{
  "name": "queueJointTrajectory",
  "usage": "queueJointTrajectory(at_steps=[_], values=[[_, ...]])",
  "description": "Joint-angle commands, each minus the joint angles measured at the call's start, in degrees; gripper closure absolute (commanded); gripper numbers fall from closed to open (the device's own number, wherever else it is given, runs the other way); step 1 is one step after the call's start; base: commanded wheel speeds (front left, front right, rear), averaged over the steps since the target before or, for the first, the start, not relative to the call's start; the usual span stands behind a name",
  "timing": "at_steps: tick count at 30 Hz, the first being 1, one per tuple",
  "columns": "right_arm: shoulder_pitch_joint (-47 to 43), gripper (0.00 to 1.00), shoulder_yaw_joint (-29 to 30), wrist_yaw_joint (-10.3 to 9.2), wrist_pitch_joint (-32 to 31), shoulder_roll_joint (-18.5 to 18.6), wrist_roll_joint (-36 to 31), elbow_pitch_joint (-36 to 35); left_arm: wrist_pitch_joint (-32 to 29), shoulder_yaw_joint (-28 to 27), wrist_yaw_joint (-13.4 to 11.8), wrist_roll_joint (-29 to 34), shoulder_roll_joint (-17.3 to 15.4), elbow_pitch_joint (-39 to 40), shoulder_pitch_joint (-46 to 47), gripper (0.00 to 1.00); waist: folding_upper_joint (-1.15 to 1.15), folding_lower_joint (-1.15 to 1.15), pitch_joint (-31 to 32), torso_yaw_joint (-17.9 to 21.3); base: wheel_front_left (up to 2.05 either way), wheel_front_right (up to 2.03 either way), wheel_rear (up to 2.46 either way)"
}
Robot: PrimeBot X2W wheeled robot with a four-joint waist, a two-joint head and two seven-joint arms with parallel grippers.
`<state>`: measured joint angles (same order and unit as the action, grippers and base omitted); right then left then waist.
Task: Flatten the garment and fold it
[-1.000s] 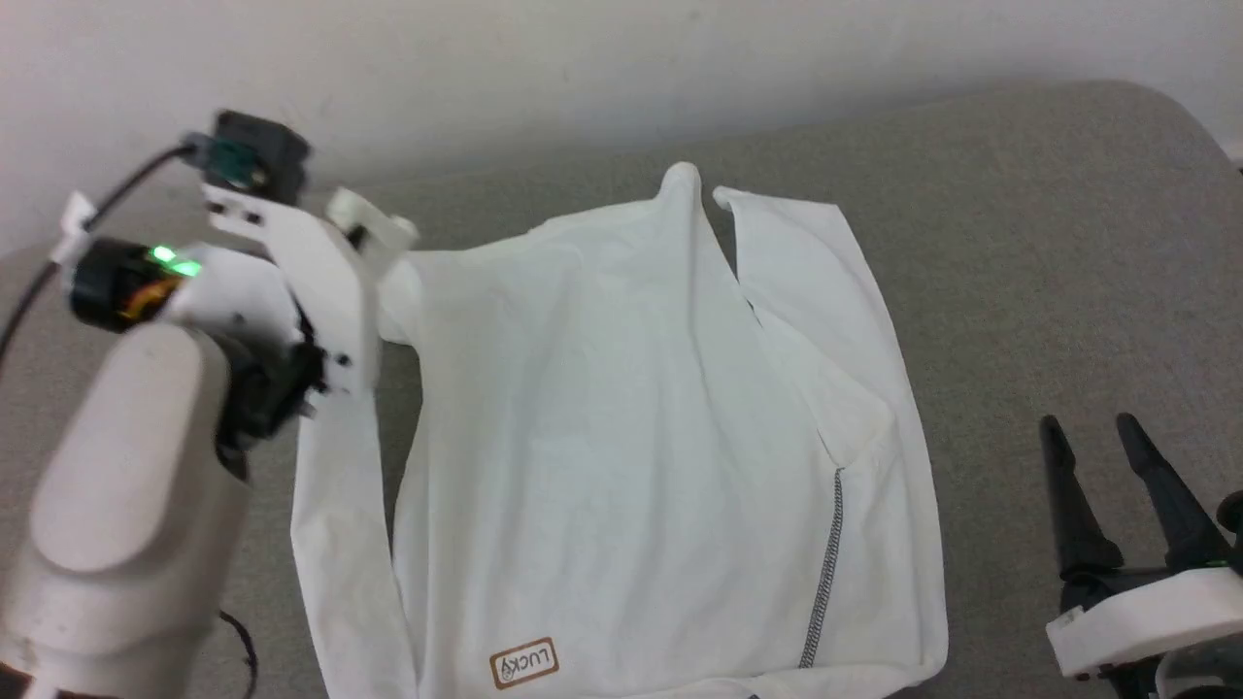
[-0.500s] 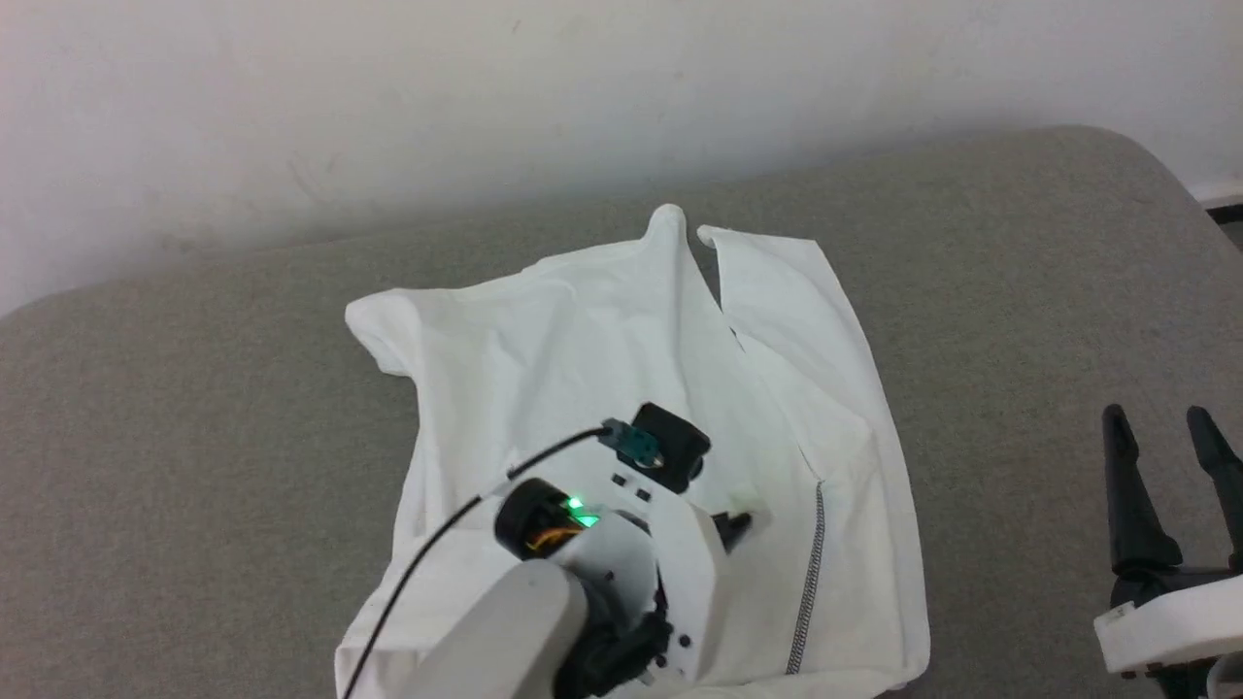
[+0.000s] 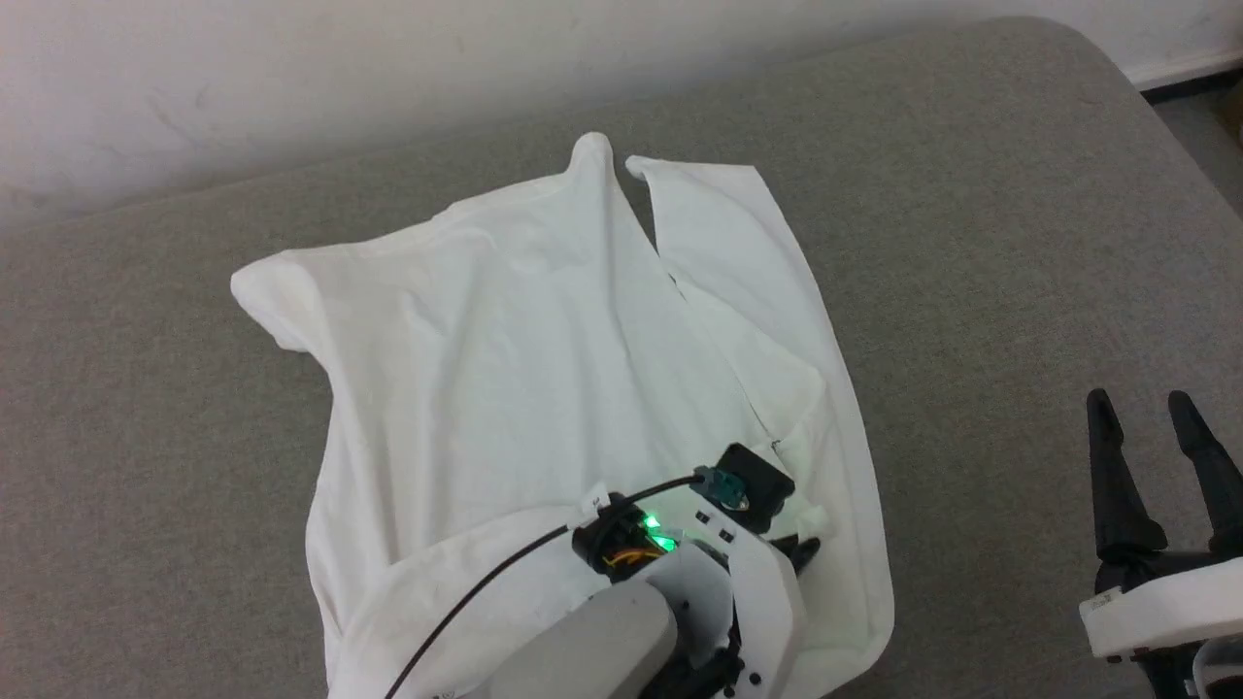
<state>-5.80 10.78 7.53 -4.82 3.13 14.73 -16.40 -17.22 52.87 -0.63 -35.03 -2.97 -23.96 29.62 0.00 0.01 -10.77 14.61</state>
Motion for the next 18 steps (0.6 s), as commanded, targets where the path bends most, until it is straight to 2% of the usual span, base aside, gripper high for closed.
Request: queueJointTrajectory(at_steps=[1, 3, 4, 5, 9, 13, 18], values=[[0.80, 0.00, -0.12, -0.04, 0.35, -0.22, 0.40, 0.44, 0.83, 1.81, -0.23, -1.05, 0.08, -1.00, -0.31, 1.00, 0.00, -0.01, -1.90, 0.96, 0.00, 0.00, 0.00], [0.98, 0.00, -0.29, -0.04, 0.39, -0.23, 0.38, 0.81, 1.81, 4.21, -0.24, -2.55, 0.08, -2.08, -0.36, 1.00, 0.00, -0.01, -2.15, 0.66, 0.00, 0.00, 0.00], [1.12, 0.00, -0.39, -0.04, 0.43, -0.23, 0.36, 0.94, 2.20, 5.25, -0.09, -3.48, 0.08, -2.46, -0.29, 0.69, 0.00, -0.01, -2.17, 0.42, 0.00, 0.00, 0.00], [1.29, 0.00, -0.61, -0.04, 0.45, -0.23, 0.26, 1.04, 3.00, 5.99, 0.11, -4.50, 0.08, -2.43, -0.14, 0.00, 0.00, -0.01, -2.09, 0.20, 0.00, 0.00, 0.00], [1.58, 0.00, -1.36, -0.04, 0.34, -0.16, -0.85, 1.10, 8.51, 7.96, 0.14, -5.90, 0.09, -0.91, 1.93, 0.00, 0.00, -0.01, -0.65, -1.26, 0.00, 0.00, 0.00], [1.14, 0.00, -1.93, -0.04, -0.30, 0.35, -1.74, 0.84, 16.43, 7.18, -1.15, -5.58, 0.09, 1.96, 3.35, 0.00, 0.00, -0.01, 1.77, -2.97, 0.00, 0.00, 0.00], [0.00, 0.00, -2.59, -0.04, -1.38, 0.98, -2.43, 0.19, 25.93, 1.86, -5.07, -5.06, -1.52, 5.05, 2.17, 0.00, 0.00, -0.01, 4.70, -5.04, 0.00, 0.00, 0.00]])
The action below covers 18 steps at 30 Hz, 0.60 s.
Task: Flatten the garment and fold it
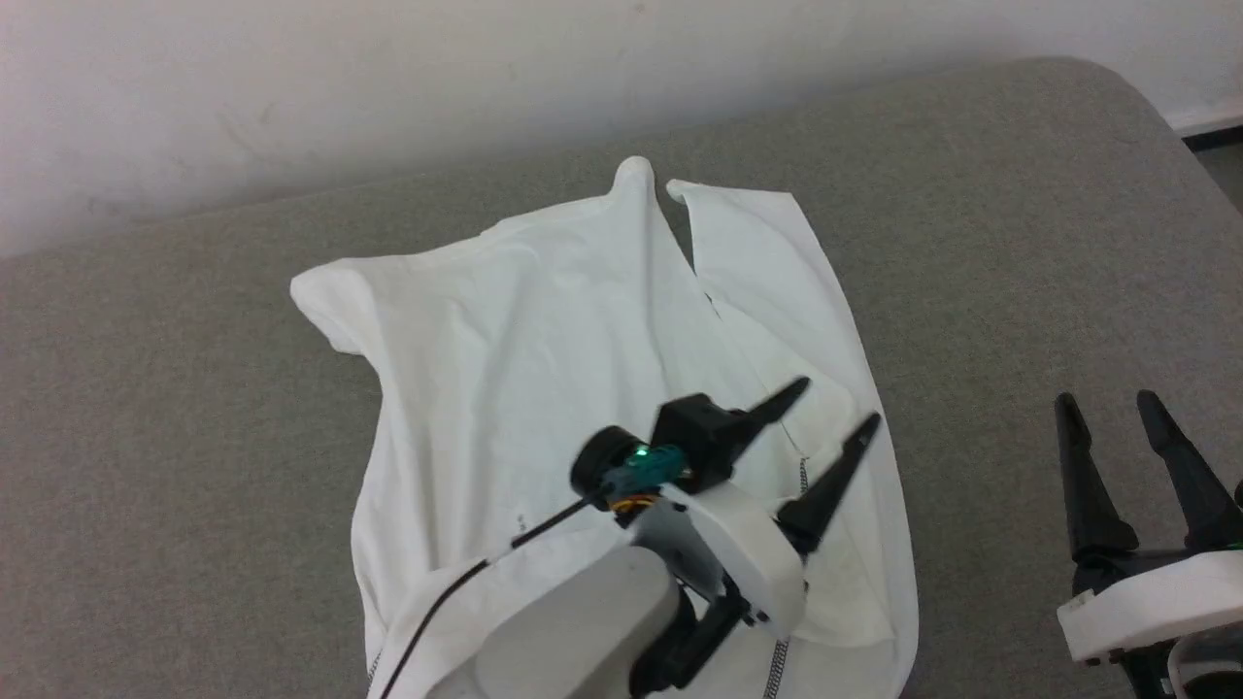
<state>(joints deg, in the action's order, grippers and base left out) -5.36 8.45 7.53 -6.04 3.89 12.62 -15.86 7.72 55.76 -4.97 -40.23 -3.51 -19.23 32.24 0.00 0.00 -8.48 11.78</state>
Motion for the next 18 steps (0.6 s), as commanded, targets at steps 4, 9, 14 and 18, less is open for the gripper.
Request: queueJointTrajectory(at_steps=[4, 9, 14, 18], values=[[-1.39, 0.00, -0.47, -0.04, -0.76, 0.47, -0.62, -0.76, 5.63, -7.25, -5.02, -0.01, -4.81, 3.65, -3.11, 0.00, 0.00, 0.00, 3.90, -3.78, 0.00, 0.00, 0.00], [-2.28, 0.00, -0.68, -0.04, -1.09, 0.58, -0.79, -0.83, 7.16, -15.88, -9.66, 1.14, -9.68, 8.51, -8.22, 0.00, 0.00, 0.00, 4.85, -5.49, 0.00, 0.00, 0.00], [-2.55, 0.00, -0.88, -0.04, -1.01, 0.62, -0.90, -0.51, 7.25, -23.45, -11.79, 3.53, -12.56, 13.05, -13.97, 0.00, 0.00, 0.00, 5.35, -6.36, 0.00, 0.00, 0.00], [-2.77, 0.00, -1.32, -0.04, -0.90, 0.91, -1.14, 0.18, 7.26, -31.55, -13.59, 6.03, -14.85, 16.79, -20.72, 0.00, 0.00, 0.00, 5.89, -7.01, 0.00, 0.00, 0.00]])
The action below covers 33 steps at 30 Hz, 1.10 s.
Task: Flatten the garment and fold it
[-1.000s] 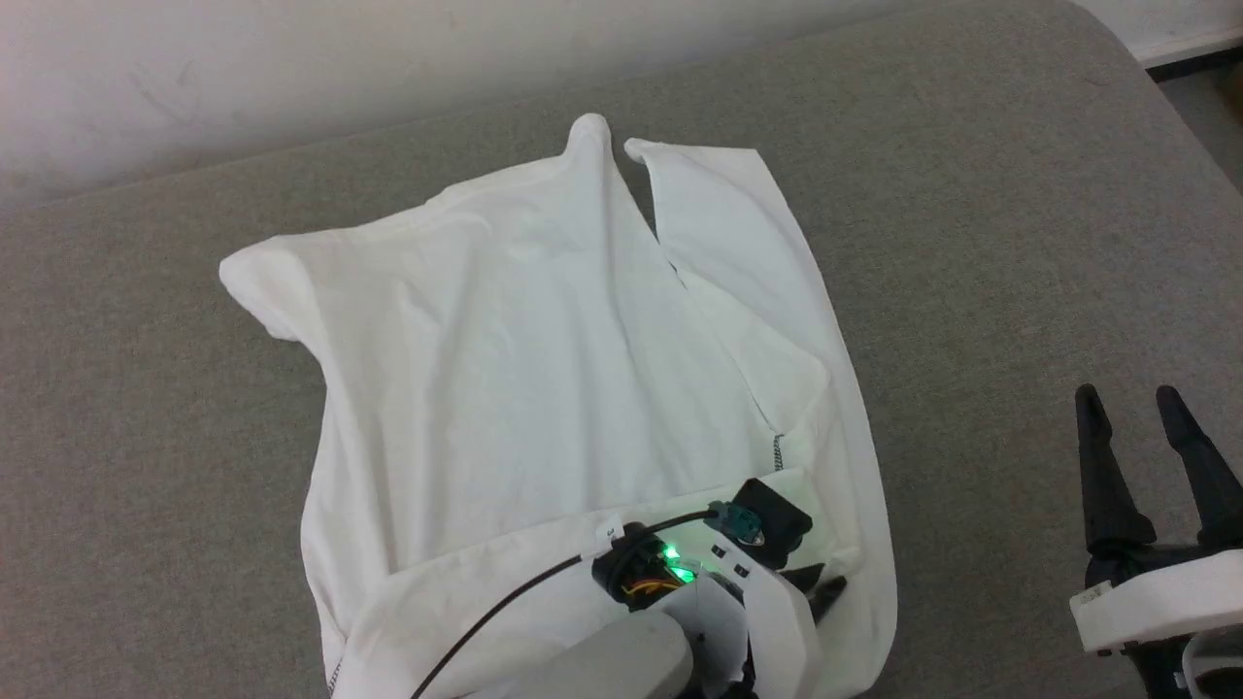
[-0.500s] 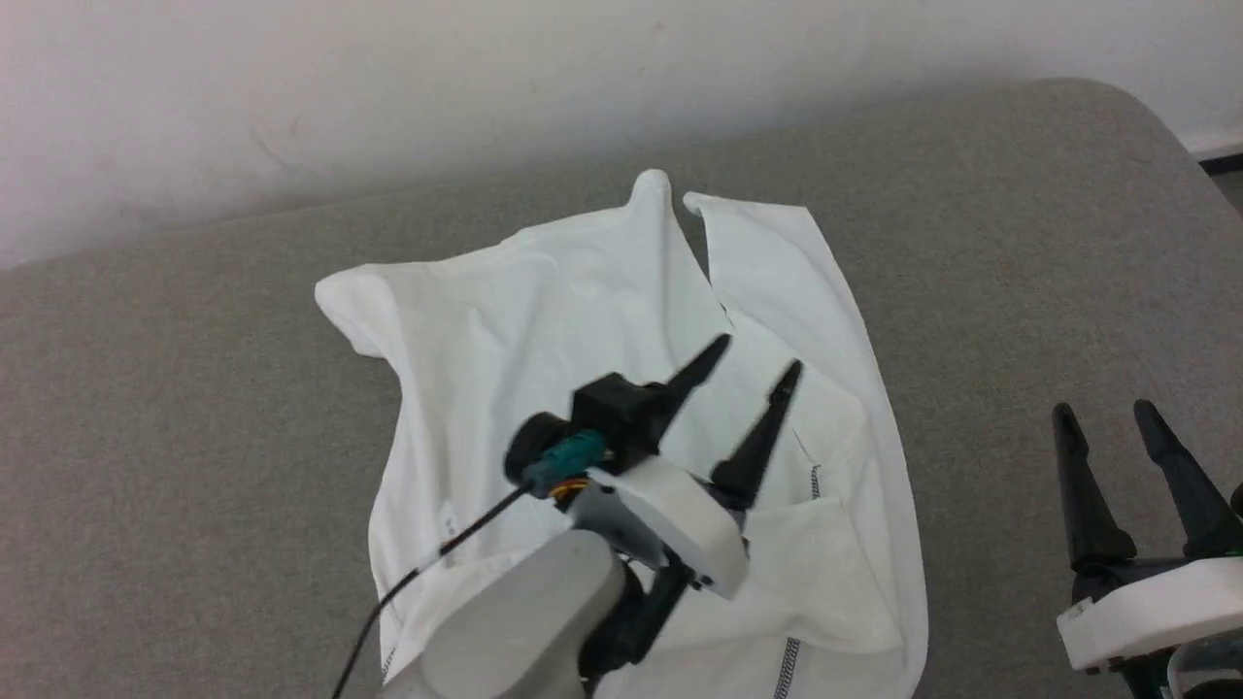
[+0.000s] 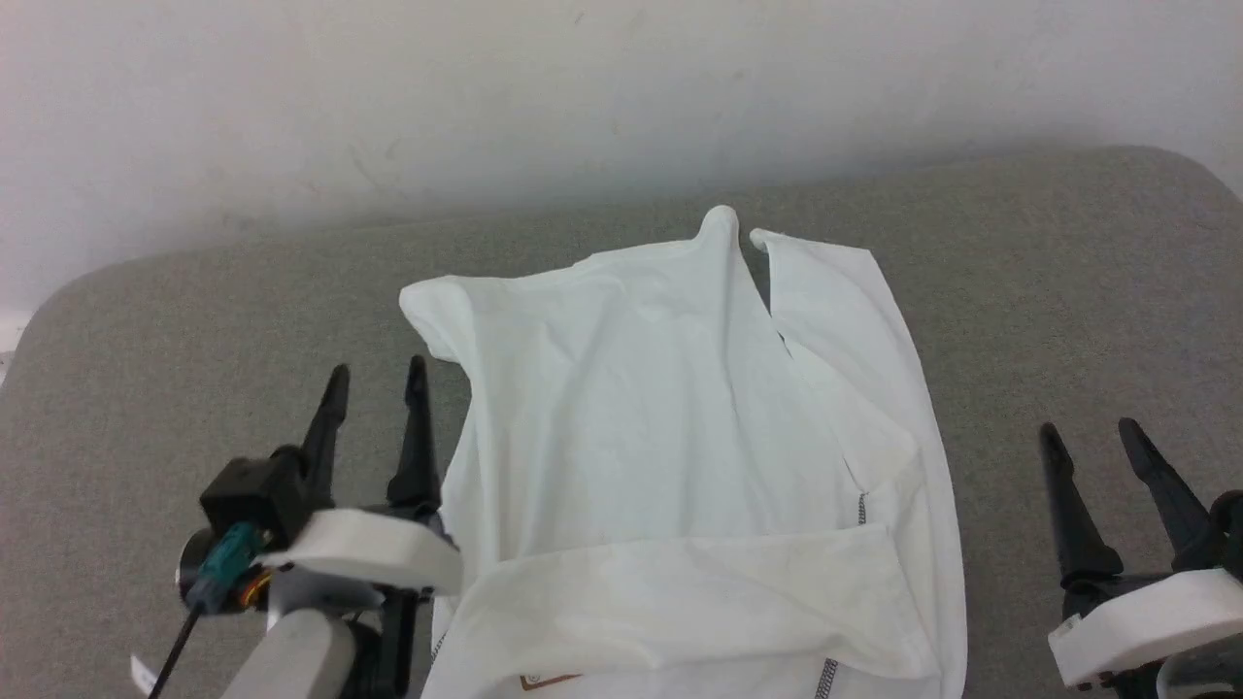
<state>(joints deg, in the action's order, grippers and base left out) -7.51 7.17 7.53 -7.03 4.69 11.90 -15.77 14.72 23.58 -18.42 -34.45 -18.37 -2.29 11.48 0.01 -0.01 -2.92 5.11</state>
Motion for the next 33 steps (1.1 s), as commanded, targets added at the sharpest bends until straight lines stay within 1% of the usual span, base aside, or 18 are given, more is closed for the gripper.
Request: queueJointTrajectory(at_steps=[1, 7, 11, 15, 19, 24, 27, 30, 33], values=[[-0.69, 0.00, -0.05, -0.04, 0.14, 0.21, -0.54, 0.28, 0.27, -0.98, -0.42, 0.72, -0.43, 0.64, -1.80, 0.00, -0.01, 0.01, 0.46, -0.54, 0.00, 0.00, 0.00], [-0.69, 0.00, -0.33, -0.04, 0.21, 0.45, -0.25, 1.73, 0.27, -8.02, -0.73, 2.15, -3.17, 4.76, -11.18, 0.00, -0.01, 0.01, 0.67, -2.38, 0.00, 0.00, 0.00], [0.30, 0.00, -0.40, -0.04, 0.11, 0.90, 1.02, 3.36, 0.27, -9.85, -0.94, 2.60, -4.28, 6.96, -15.33, 0.00, -0.01, 0.01, 0.09, -4.19, 0.00, 0.00, 0.00], [5.62, 0.00, 1.83, -0.04, 0.09, 2.83, 4.67, 9.72, 0.28, -10.24, -0.21, 3.17, -3.89, 9.79, -16.31, 0.00, -0.01, 0.01, -2.10, -6.87, 0.00, 0.00, 0.00], [14.19, 0.00, 2.30, -0.04, -0.02, 5.74, 8.64, 18.39, 0.28, -11.04, 0.47, 4.43, -2.19, 11.86, -15.23, 0.00, -0.01, 0.01, -5.38, -8.78, 0.00, 0.00, 0.00], [27.74, 0.00, 3.76, -0.04, -3.15, 10.43, 13.58, 31.73, 0.28, -13.32, 2.20, 7.44, 1.18, 14.40, -12.95, 0.00, -0.01, 0.01, -10.37, -11.26, 0.00, 0.00, 0.00], [35.27, 0.00, 4.05, -0.04, -6.59, 13.74, 15.98, 39.34, 0.28, -15.38, 4.21, 9.69, 4.05, 15.46, -11.54, 0.00, -0.01, 0.01, -13.18, -13.14, 0.00, 0.00, 0.00], [41.78, 0.00, 3.91, -0.04, -11.47, 17.21, 17.89, 46.36, 0.28, -17.41, 6.98, 11.84, 7.14, 15.75, -10.52, 0.00, -0.01, 0.01, -15.90, -15.04, 0.00, 0.00, 0.00], [47.28, 0.00, 3.56, -0.04, -16.77, 19.91, 19.57, 51.84, 0.28, -19.02, 9.71, 13.98, 9.94, 15.50, -9.90, 0.00, -0.01, 0.01, -18.39, -16.57, 0.00, 0.00, 0.00]])
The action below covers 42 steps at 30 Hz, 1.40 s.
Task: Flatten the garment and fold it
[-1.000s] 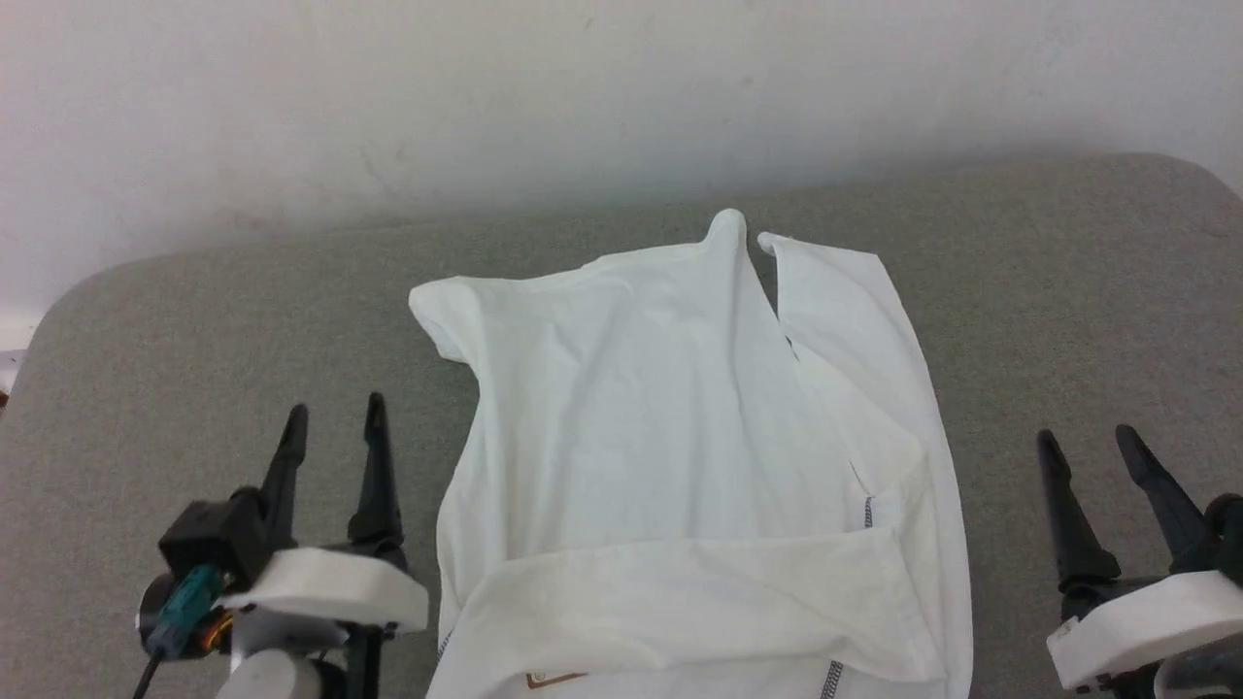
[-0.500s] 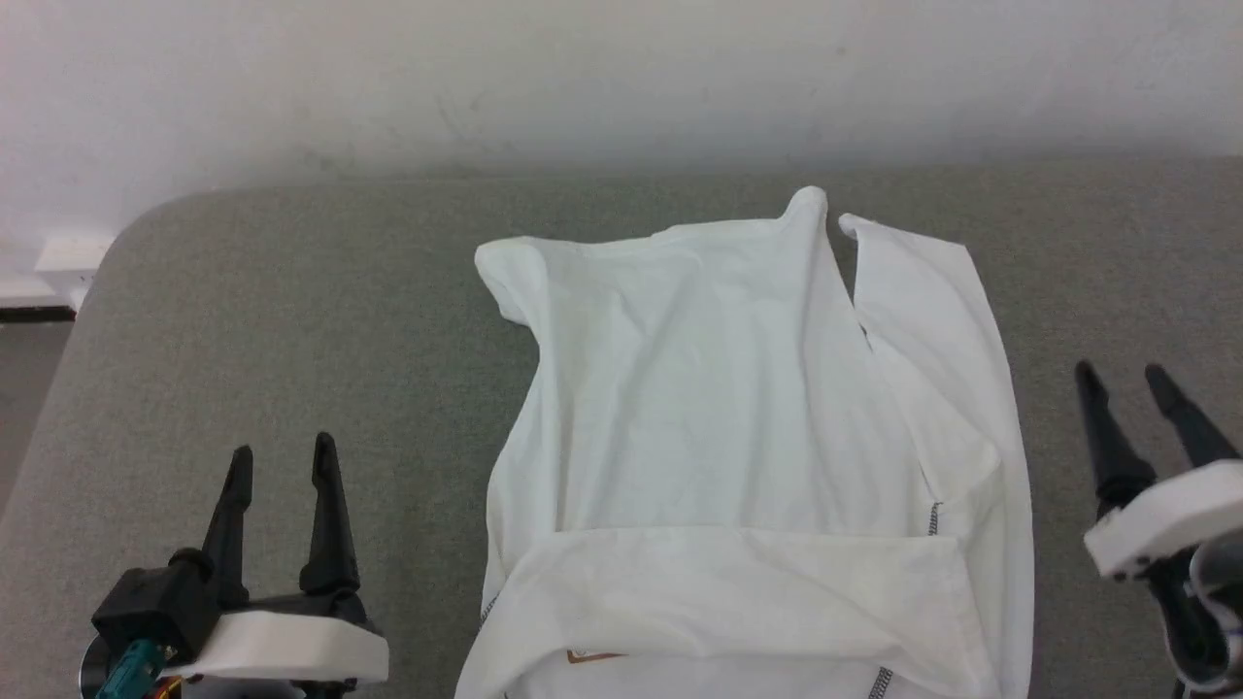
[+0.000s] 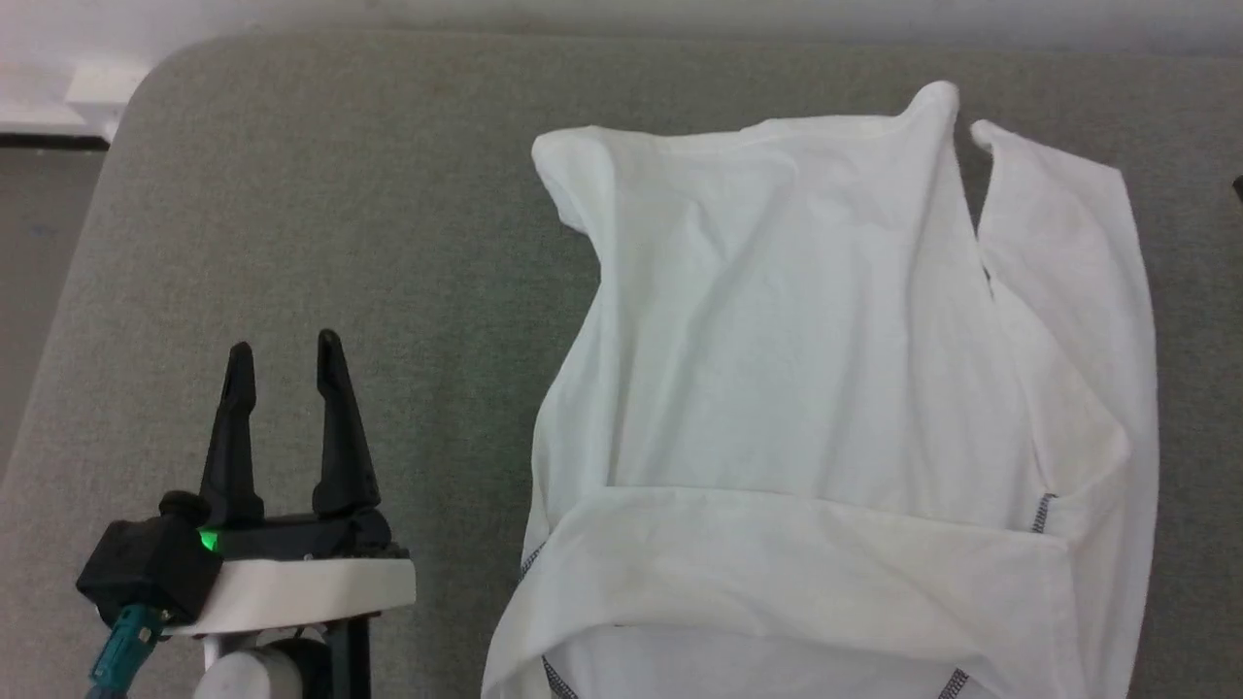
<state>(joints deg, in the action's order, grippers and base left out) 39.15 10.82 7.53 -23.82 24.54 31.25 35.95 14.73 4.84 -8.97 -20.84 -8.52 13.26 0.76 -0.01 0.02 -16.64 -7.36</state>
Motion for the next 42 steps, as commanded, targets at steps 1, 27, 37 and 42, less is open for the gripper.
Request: queueJointTrajectory(at_steps=[1, 27, 37, 42], values=[[2.29, 0.00, -0.21, -0.04, -1.93, 0.92, 0.71, 1.62, 0.27, -0.66, 1.24, 1.01, 0.82, -0.13, 1.12, 0.00, 0.01, -0.02, -5.66, -4.61, 0.00, 0.00, 0.00], [18.27, 1.00, -6.05, -0.04, -26.34, 3.39, -1.92, 16.48, 0.27, -2.03, 11.17, 8.27, 5.50, -4.90, 5.80, 0.00, 0.01, -0.02, -13.04, -6.52, 0.00, 0.00, 0.00], [17.22, 1.00, -10.69, -0.04, -10.27, 5.79, -0.10, 5.08, 0.27, -2.01, 11.35, 7.72, 5.61, -8.49, 4.69, 0.00, 0.01, -0.02, -5.83, -4.00, 0.00, 0.00, 0.00], [14.78, 1.00, -12.77, -0.04, -6.75, 6.66, 1.57, -0.48, 0.27, -2.60, 11.22, 8.06, 5.62, -9.67, 2.76, 0.00, 0.01, -0.02, -0.49, -1.62, 0.00, 0.00, 0.00]])
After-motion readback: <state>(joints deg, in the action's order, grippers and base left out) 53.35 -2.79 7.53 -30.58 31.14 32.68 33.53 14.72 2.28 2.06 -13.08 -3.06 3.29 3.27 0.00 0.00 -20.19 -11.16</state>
